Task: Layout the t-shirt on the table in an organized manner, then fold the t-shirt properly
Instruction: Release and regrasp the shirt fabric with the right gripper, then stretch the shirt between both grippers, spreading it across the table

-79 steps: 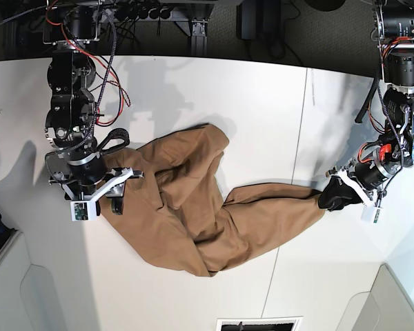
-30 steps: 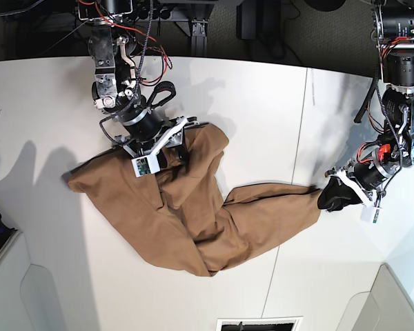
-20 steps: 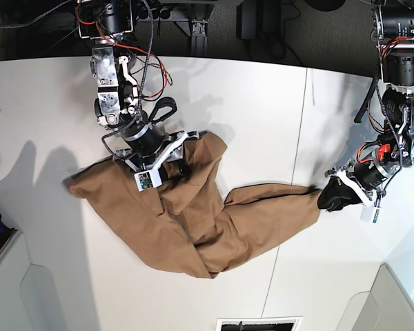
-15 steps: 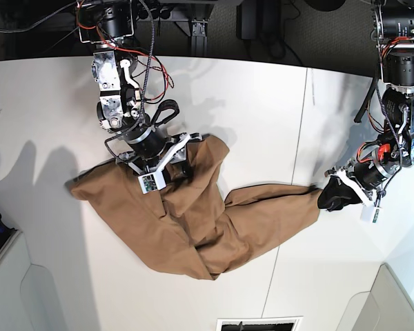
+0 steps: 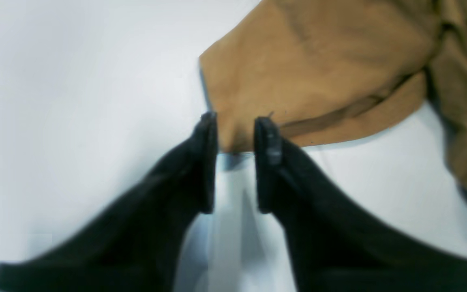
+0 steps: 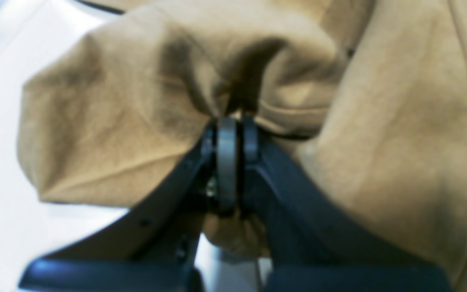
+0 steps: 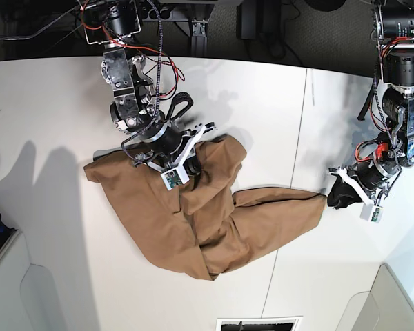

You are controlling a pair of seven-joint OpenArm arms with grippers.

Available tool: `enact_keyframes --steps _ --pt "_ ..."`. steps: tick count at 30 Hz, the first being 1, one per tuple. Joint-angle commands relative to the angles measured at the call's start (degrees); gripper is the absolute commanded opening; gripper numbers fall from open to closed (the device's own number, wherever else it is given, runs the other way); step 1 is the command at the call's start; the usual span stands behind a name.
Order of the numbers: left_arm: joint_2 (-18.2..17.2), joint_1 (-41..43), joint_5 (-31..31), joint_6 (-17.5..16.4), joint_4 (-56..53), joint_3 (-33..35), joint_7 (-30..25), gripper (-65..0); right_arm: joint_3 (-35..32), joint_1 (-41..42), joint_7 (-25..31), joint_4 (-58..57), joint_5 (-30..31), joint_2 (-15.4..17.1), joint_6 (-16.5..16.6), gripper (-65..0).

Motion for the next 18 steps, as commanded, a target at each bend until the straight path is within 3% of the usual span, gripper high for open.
enact_keyframes --steps 1,5,8,9,13,18 --pt "-1.1 -1.2 -0.4 0.6 0.9 -0.4 -1.5 -56.0 0.0 0.2 -1.9 1.6 -0.7 0.8 -0.1 -65.0" --pt "-1.1 -1.2 -0.6 0.0 0.9 -0.4 -1.4 -56.8 0.0 -3.0 -3.0 8.0 -0.6 3.0 -0.6 -65.0" --pt "-1.0 -1.2 -4.1 -7.8 0.9 -0.4 -0.7 -55.4 0.0 -5.4 -3.0 12.0 -0.4 4.1 -0.7 -65.0" --pt "-0.7 -1.2 -5.6 -7.9 0.9 -0.4 -0.1 -52.6 0.0 -6.0 -3.0 12.7 -0.4 4.3 -0.5 -65.0" --pt "0.5 -1.2 -6.4 -7.5 0.9 -0.3 0.0 -31.6 0.0 -7.7 -3.2 13.2 -0.5 4.7 -0.5 -65.0" --pt "3.0 -1.4 0.5 -0.5 0.7 -0.3 -2.6 -29.0 0.0 -7.7 -3.8 13.1 -0.4 4.7 -0.5 -65.0"
